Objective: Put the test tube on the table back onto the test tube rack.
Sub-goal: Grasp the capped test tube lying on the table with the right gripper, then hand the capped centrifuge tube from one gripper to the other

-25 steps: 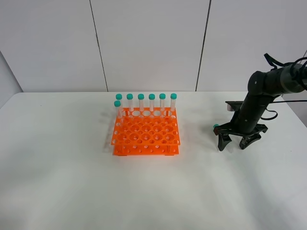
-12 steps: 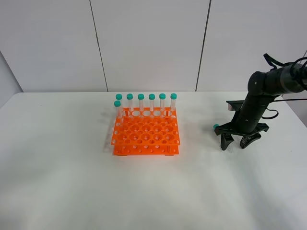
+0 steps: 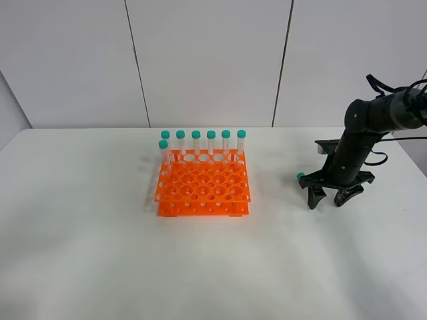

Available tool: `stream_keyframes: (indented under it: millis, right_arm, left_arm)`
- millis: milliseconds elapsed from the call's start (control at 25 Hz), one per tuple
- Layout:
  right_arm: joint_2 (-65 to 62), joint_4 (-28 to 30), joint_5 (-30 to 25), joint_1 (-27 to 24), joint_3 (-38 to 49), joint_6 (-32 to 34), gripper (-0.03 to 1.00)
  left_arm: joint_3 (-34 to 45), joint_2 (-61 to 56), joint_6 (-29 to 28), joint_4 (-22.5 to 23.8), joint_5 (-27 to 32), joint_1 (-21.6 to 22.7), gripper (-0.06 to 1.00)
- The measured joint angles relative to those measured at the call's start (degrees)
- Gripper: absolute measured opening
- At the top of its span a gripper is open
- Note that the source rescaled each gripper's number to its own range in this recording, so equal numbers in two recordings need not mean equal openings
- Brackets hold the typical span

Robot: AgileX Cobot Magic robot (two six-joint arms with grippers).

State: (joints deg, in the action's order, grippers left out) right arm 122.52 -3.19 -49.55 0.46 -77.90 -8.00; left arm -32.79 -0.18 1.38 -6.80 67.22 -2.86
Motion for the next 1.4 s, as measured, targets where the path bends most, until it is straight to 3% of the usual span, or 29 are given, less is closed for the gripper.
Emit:
stream_keyframes:
  millis: [120,240,280,440,880,1400]
  right_arm:
    - [0.0,0.2,0.0,0.0,0.0,0.2,0.74]
    - [0.0,0.5,0.0,0.0,0.0,0.4,0.63]
    - [0.0,0.7,0.0,0.0,0.0,0.4,0.54]
    - [0.0,1.2,0.0,0.0,0.0,0.4,0.01]
    - [0.0,1.4,0.0,0.1,0.0,-0.1,0.00]
    - [-0.4,1.2,-3.2,0.1,0.0,-6.1,0.00]
  left_arm:
    - [0.0,0.0,0.0,0.0,0.0,0.0,0.90]
    - [0.0,0.0,0.0,0.0,0.0,0.0,0.90]
    - [0.0,0.0,0.0,0.0,0.0,0.0,0.90]
    - [0.0,0.0,0.0,0.0,0.0,0.0,0.90]
    - [0.0,0.0,0.0,0.0,0.0,0.0,0.90]
    - [0.0,0.0,0.0,0.0,0.0,0.0,0.90]
